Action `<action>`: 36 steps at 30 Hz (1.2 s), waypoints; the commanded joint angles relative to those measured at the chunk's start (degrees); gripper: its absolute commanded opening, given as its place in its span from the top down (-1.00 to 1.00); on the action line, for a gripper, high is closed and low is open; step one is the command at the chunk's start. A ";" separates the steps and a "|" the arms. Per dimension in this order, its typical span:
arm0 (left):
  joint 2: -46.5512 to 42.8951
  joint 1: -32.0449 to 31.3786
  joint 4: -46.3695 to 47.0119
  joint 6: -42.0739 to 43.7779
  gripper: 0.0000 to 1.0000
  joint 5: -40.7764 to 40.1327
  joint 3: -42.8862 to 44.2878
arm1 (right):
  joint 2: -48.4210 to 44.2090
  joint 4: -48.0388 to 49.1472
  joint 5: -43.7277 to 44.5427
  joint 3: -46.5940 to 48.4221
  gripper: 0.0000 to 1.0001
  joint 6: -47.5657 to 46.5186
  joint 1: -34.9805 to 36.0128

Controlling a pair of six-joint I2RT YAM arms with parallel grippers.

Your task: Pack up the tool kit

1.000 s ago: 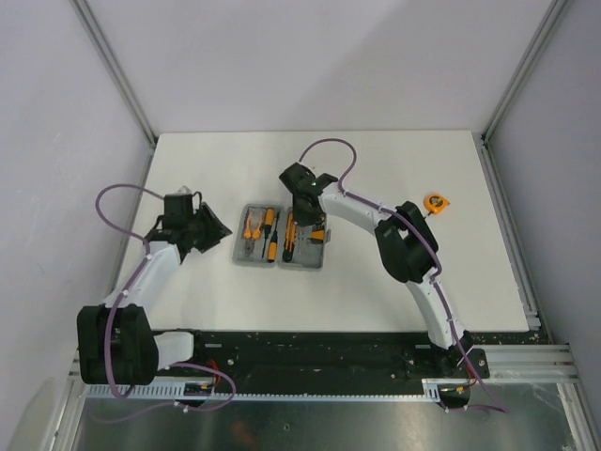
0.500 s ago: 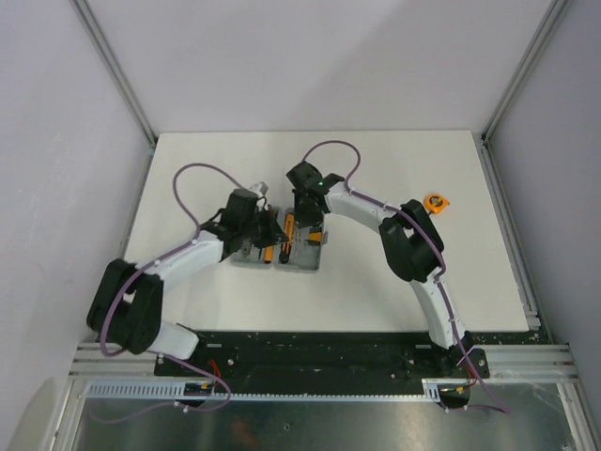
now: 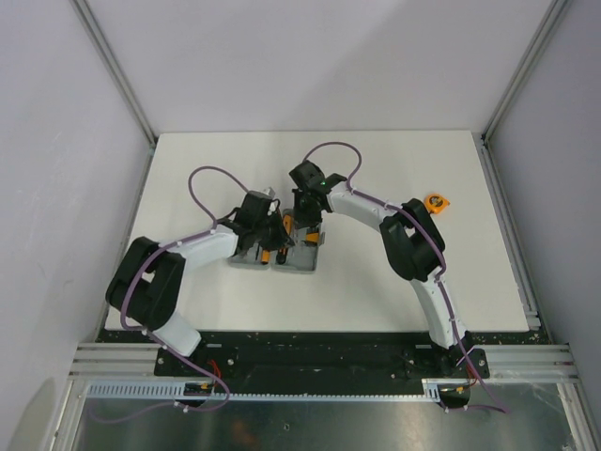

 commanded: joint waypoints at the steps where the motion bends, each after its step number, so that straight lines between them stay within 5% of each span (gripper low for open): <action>1: 1.37 -0.12 0.37 -0.75 1.00 0.65 2.10 | 3.02 -3.45 -0.77 -2.12 1.00 -0.16 0.47; 23: 4.72 -1.39 -3.33 0.33 1.00 0.44 2.33 | 4.57 -3.94 -0.14 -0.46 1.00 1.20 0.70; 36: 10.12 -5.06 -10.91 -3.70 1.00 -8.75 2.97 | 4.81 -3.37 -1.47 -0.79 1.00 1.81 0.23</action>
